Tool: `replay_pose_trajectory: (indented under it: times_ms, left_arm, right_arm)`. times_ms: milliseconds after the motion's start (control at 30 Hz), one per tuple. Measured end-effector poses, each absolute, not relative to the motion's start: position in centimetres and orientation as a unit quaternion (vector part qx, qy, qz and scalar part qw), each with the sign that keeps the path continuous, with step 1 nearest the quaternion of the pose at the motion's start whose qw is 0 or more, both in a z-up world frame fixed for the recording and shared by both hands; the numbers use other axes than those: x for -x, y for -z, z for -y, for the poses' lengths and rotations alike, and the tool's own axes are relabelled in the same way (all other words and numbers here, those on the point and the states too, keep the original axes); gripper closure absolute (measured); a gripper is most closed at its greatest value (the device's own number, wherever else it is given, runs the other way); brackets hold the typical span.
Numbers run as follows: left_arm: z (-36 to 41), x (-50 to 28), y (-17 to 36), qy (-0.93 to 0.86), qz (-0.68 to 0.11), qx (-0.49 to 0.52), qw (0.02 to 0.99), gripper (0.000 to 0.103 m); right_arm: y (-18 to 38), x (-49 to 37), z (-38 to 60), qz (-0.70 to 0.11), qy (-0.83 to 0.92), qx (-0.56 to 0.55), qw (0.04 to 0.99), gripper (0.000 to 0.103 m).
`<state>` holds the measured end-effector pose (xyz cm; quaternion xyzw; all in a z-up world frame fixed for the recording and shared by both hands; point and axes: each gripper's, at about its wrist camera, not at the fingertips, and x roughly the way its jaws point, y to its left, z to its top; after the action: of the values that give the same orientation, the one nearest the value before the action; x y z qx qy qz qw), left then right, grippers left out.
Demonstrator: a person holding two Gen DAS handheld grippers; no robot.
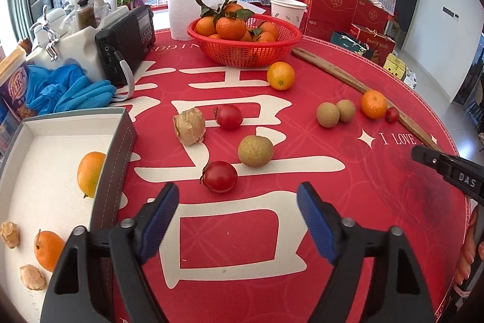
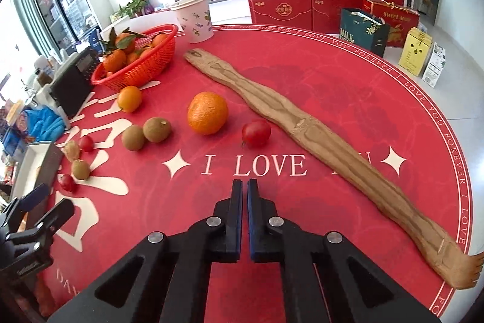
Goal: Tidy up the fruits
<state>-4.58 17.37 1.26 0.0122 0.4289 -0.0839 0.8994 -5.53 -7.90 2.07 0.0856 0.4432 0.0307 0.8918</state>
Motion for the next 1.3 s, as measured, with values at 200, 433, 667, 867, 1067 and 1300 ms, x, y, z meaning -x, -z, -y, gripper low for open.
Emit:
replay_pose_trajectory:
  times_ms: [200, 433, 667, 867, 1067, 1300]
  left_arm:
    - [-16.8, 3.6, -0.4, 0.074, -0.436, -0.032, 0.896, 0.035]
    - [-16.0, 3.5, -0.7, 0.092, -0.423, -0.043, 0.901, 0.076]
    - [-16.5, 3.5, -0.7, 0.096, -0.423, -0.031, 0.9, 0.075]
    - [-16.6, 3.7, -0.8, 0.101, -0.424, -0.033, 0.9, 0.07]
    - [-16.9, 3.5, -0.7, 0.096, -0.426, -0.023, 0.9, 0.05]
    - [-15.7, 3.2, -0.7, 0.098, -0.423, -0.042, 0.9, 0.075]
  right_arm:
    - [-2.6, 6.2, 7.2, -0.435, -0.058, -0.09, 0.894, 0.097]
    - [-2.3, 5.8, 7.8, -0.443, -0.063, -0.107, 0.888, 0.097]
    - [-2.7, 3.5, 7.6, -0.444, -0.071, -0.119, 0.885, 0.096]
    - [-2.7, 2.6, 6.6, -0.443, -0.064, -0.106, 0.888, 0.045]
    - [-4.8, 4.4, 5.4, -0.385, -0.048, -0.044, 0.921, 0.011]
    - [-3.3, 3.9, 3.6, -0.417, -0.079, -0.037, 0.905, 0.011]
